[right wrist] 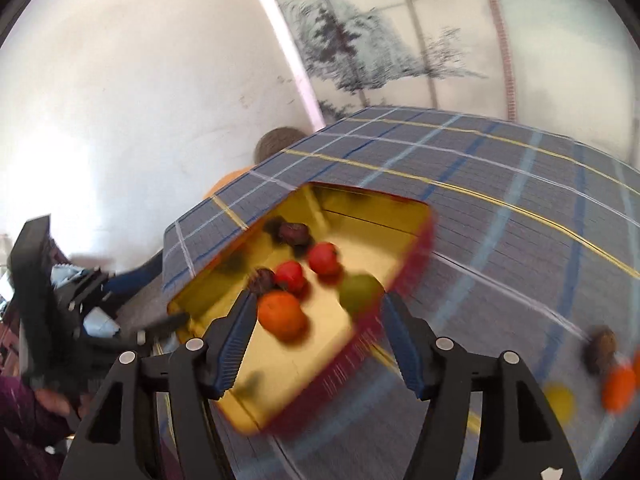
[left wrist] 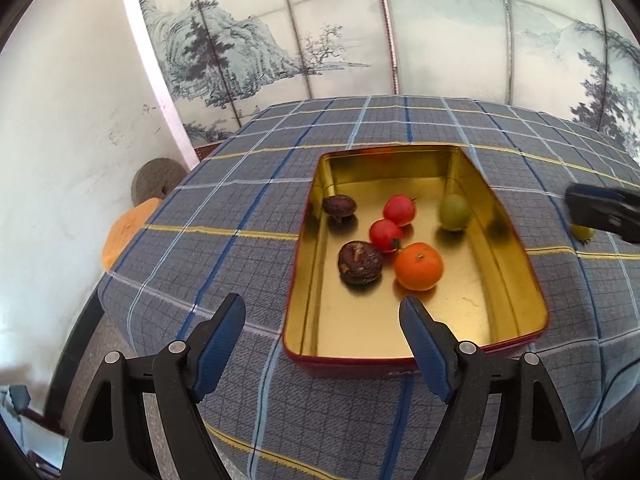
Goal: Organize fruits
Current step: 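Lower the green persimmon into the tin and open the right tool, then grasp the yellow-green persimmon on the cloth with the left tool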
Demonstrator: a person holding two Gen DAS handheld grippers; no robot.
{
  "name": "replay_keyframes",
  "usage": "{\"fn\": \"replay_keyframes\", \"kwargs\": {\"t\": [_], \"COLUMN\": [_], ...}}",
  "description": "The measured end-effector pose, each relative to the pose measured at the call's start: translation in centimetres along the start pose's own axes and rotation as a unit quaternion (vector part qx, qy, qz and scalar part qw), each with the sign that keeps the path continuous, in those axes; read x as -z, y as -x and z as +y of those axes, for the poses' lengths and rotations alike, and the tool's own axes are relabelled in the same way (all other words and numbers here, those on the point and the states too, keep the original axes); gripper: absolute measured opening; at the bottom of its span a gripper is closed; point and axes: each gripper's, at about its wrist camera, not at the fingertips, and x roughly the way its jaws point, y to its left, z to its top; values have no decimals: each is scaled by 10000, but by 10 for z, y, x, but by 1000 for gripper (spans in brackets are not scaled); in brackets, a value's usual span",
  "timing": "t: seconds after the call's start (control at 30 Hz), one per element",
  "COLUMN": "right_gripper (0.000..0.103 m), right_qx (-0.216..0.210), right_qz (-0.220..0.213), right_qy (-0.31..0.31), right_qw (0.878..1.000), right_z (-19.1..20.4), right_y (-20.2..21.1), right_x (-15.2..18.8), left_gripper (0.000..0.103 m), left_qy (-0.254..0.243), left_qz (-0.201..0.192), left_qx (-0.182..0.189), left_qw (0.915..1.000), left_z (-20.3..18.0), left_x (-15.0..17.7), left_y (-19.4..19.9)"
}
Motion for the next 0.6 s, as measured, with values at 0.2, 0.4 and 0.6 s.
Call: {"fn": "replay_keyframes", "kwargs": {"t": [0.2,0.4,0.6], "right_gripper": [63,64,68], "right_qx": [1401,2492,2300], "right_qz": [-169,41,-178], "right_qy": [-478,-1056,-1270], "right_qw": [9888,9627,9647], "right_z": [-76,-151,-169], "right_y": [93,144,154], "right_x": [57,94,110], "left_gripper": [80,80,80], "left_qy": [-410,-929,-1281], "left_qz": [-216,-361,-180], "left_qx": [560,1596,2359], "left_qw": [9974,9821,9631], "left_z": [-34,-99,-175], "left_x": [-18,-51,-86], "left_y": [15,29,9]}}
